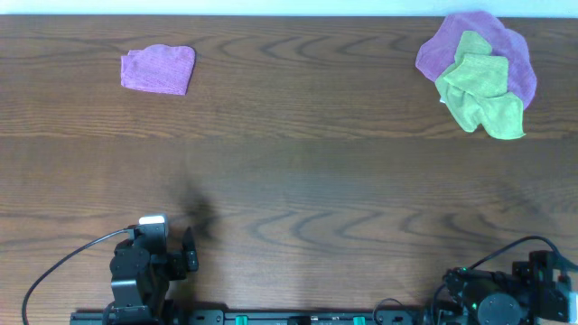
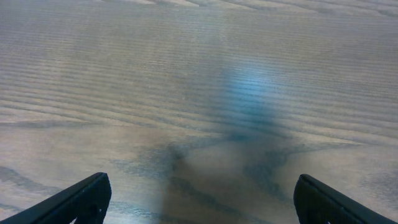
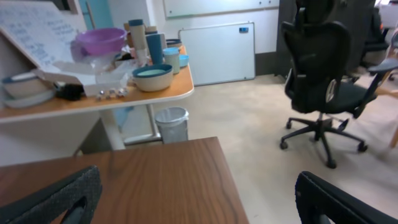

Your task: Fold the cloth

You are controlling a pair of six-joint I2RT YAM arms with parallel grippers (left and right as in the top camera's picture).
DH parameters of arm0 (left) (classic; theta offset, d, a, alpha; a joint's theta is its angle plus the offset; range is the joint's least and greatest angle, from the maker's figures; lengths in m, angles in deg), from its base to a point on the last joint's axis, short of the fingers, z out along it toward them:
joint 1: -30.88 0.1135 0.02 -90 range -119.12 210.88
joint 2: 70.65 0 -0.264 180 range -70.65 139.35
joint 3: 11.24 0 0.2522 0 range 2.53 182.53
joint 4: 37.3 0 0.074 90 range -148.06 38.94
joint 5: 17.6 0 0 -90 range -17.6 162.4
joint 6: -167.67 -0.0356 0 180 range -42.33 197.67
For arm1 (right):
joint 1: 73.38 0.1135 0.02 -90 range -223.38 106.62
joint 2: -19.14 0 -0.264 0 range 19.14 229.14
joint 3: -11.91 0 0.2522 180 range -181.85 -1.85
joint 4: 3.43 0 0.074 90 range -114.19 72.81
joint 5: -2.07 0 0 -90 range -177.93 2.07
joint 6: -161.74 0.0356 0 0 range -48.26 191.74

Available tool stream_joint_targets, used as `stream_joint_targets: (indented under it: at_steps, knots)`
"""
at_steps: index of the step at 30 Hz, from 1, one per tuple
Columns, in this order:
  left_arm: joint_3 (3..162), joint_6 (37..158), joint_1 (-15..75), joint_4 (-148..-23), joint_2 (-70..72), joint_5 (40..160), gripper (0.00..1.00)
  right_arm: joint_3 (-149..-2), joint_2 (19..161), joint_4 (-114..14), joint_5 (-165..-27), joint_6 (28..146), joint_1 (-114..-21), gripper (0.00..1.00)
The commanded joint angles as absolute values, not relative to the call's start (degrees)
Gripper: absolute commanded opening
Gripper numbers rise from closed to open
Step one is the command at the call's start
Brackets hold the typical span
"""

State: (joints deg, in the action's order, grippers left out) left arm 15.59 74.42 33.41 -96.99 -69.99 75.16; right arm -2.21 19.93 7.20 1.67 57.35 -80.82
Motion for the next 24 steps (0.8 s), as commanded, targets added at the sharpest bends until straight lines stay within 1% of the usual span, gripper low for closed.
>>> stream_joint_targets:
  at_steps: [1,5,24]
  knots:
    - [13.1,73.5,33.5,-98.7,-70.4,73.9,0.95,-2.1,19.5,7.0,-4.1,75.4,-81.2,0.99]
    - [13.1,73.5,33.5,-98.7,-70.4,73.9,0.95,-2.1,19.5,4.2,-9.4,76.0,-81.2,0.99]
    - [13.1,73.5,33.5,-98.7,-70.4,73.9,0.95,-2.1,19.5,4.0,-9.3,76.0,-81.2,0.99]
